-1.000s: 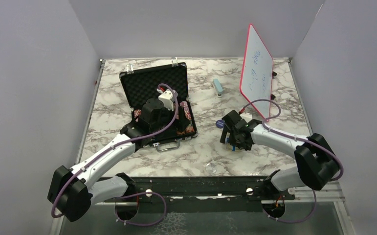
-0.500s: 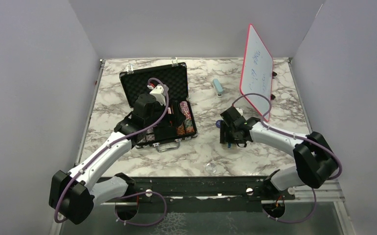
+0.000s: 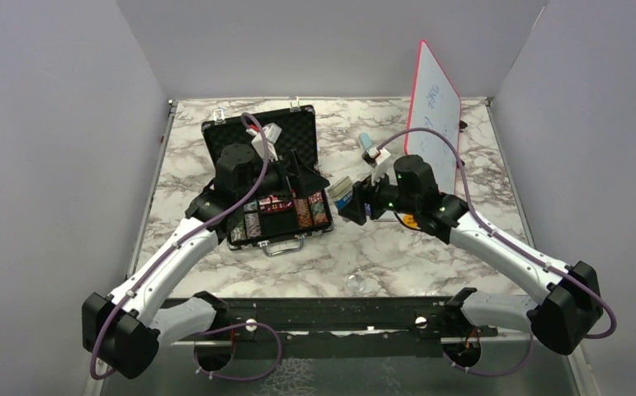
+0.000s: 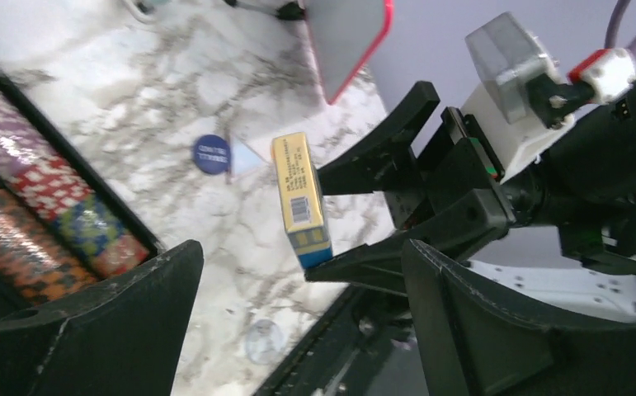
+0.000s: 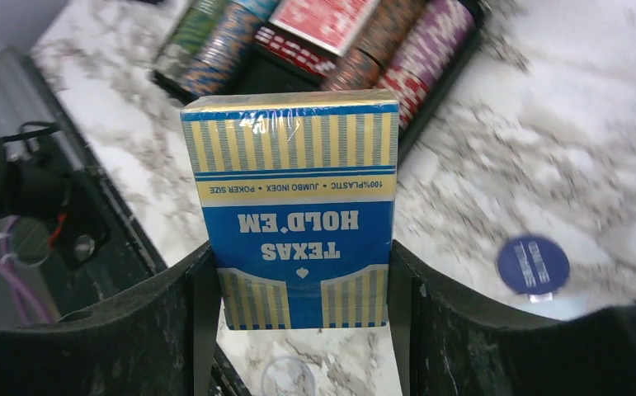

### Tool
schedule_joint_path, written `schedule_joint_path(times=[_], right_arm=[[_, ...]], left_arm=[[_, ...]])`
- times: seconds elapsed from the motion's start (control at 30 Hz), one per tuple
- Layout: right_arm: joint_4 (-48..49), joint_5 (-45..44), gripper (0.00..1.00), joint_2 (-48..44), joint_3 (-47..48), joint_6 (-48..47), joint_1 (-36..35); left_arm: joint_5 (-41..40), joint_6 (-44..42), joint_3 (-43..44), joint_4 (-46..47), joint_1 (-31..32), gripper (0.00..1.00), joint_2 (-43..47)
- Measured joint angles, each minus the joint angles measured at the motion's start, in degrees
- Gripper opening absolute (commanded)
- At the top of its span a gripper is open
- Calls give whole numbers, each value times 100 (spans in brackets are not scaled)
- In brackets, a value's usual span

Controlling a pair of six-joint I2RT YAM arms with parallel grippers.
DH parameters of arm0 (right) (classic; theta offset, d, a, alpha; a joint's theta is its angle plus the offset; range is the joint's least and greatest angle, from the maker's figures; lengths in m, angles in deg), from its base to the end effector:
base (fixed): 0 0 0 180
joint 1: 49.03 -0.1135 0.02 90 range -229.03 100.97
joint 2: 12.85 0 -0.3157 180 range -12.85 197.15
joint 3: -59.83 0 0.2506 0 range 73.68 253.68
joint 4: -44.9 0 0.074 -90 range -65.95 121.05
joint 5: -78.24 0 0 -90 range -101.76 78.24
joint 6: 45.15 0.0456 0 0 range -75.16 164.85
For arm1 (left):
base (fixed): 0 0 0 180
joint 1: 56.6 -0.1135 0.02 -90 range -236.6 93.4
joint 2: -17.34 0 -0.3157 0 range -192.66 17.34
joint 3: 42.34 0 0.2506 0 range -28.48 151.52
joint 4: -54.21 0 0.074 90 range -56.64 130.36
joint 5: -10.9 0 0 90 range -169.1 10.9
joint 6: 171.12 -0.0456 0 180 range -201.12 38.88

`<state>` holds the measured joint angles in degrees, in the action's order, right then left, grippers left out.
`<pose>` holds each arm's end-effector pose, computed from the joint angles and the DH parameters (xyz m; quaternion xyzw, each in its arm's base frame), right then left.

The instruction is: Pack up texas hold em set

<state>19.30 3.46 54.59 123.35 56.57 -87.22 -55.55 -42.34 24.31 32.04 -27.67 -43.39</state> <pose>0.1903 0.1650 0.3298 -0.2610 0.8183 0.3143 0.4043 0.1891 -0.1253 0.3823 0.0548 0.7907 -0.4628 0.3969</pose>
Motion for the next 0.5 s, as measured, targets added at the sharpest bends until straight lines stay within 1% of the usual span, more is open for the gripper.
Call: schedule_joint_path(times=[0.07,0.13,0.23,0.37,0.5], right_arm=[[96,417,49,2,173,-315,-7],[140,758,49,4,289,-584,-11],[142,1119,50,22,404,-914,-17],[50,1283,51,72,466,-1266,-50],[-175,1296,51,170,538,-1502,-157]], left_arm=[[315,361,-68,249,0,87,-101],[608,741,-240,535,0,79,-175],[874,1182,-474,787,0,65,-247],[1126,1539,-542,876,0,52,-389],[1287,1746,-542,1001,0,43,-463]])
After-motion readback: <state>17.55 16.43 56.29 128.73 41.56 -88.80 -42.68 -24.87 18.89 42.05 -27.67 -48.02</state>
